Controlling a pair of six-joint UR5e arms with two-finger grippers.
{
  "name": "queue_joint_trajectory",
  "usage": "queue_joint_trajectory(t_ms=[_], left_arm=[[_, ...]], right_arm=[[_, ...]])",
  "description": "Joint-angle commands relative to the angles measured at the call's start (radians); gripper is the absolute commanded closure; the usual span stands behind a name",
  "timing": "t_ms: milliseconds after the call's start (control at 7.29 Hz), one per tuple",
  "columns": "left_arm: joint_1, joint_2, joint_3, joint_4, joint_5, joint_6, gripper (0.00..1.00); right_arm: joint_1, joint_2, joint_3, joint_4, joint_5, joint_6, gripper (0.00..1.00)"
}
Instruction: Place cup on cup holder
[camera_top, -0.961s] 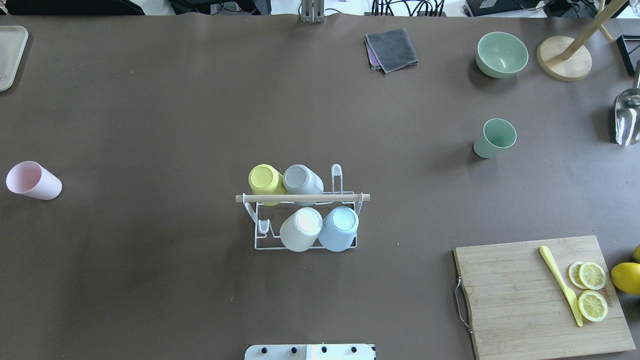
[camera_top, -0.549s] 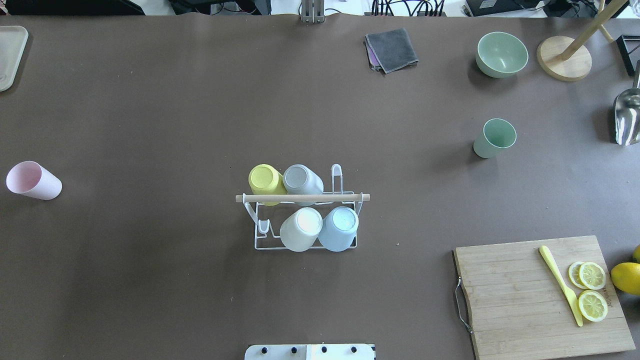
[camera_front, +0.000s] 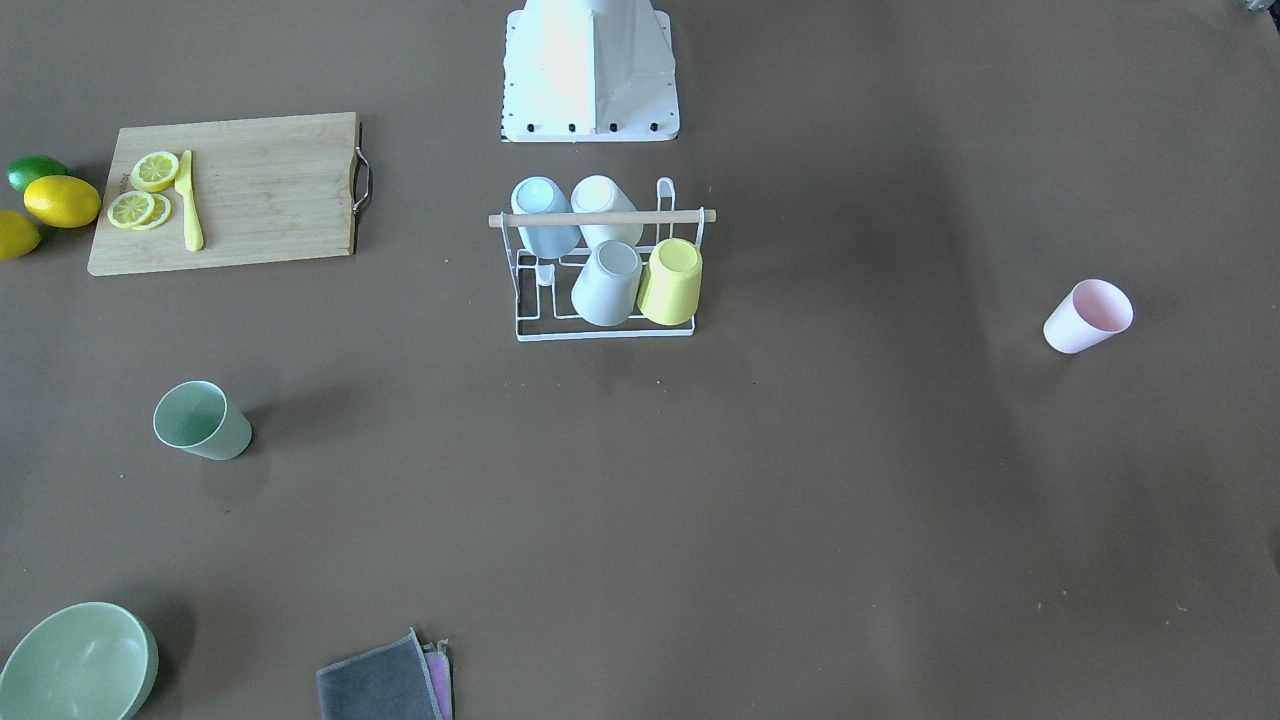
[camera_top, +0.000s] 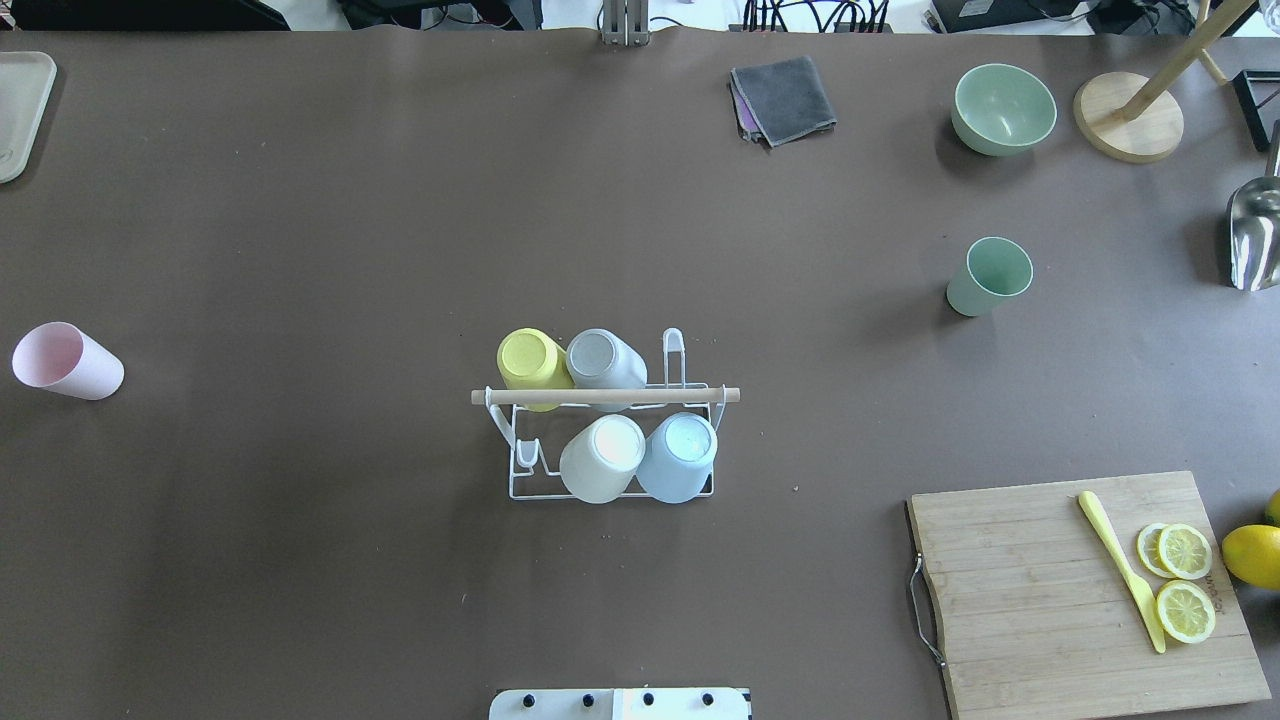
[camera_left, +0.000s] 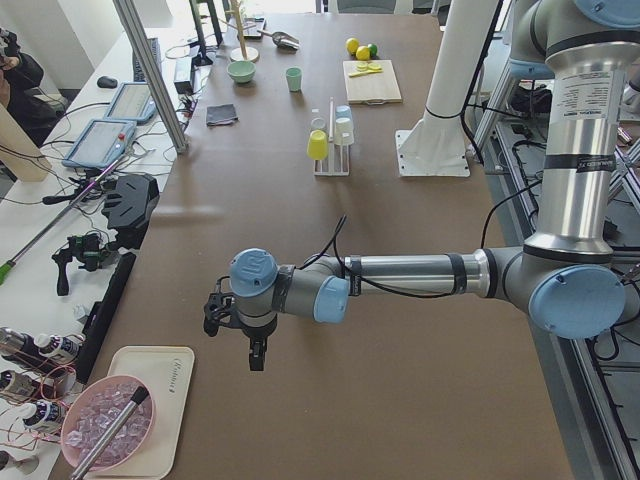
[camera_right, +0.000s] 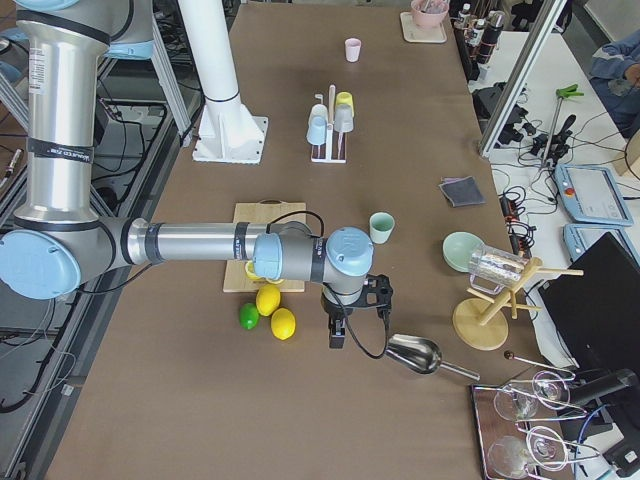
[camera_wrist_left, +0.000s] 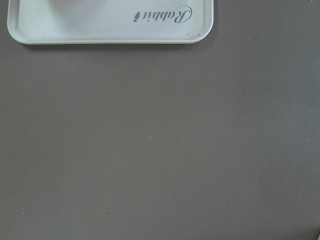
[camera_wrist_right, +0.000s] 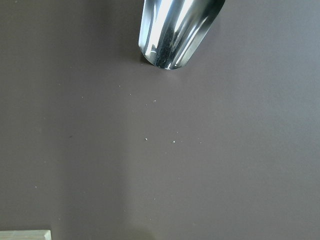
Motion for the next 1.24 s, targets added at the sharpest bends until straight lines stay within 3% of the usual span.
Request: queue_joint_trajectory(t_ms=[0,686,824,1098], left_arm=[[-0.001,-0.005,-0.014,-0.001,0.000,0.000,0.02],[-0.001,-0.012,-0.052,0.073,-0.039,-0.005,0.02],[0.008,-0.034,-0.076,0.163,-0.039,-0.003,0.02],[0.127,-0.156,-0.064,0.323,-0.033,0.000,0.02]], right_arm=[[-0.001,0.014,0.004,0.000,-0.002,0.002,0.00],[-0.097,0.060,0.071,-0.029,-0.020,0.005,0.00],[-0.143,0.086,0.102,-0.069,-0.034,0.005,0.00],[-0.283,0.277,0.102,-0.283,-0.099,0.004,0.00]])
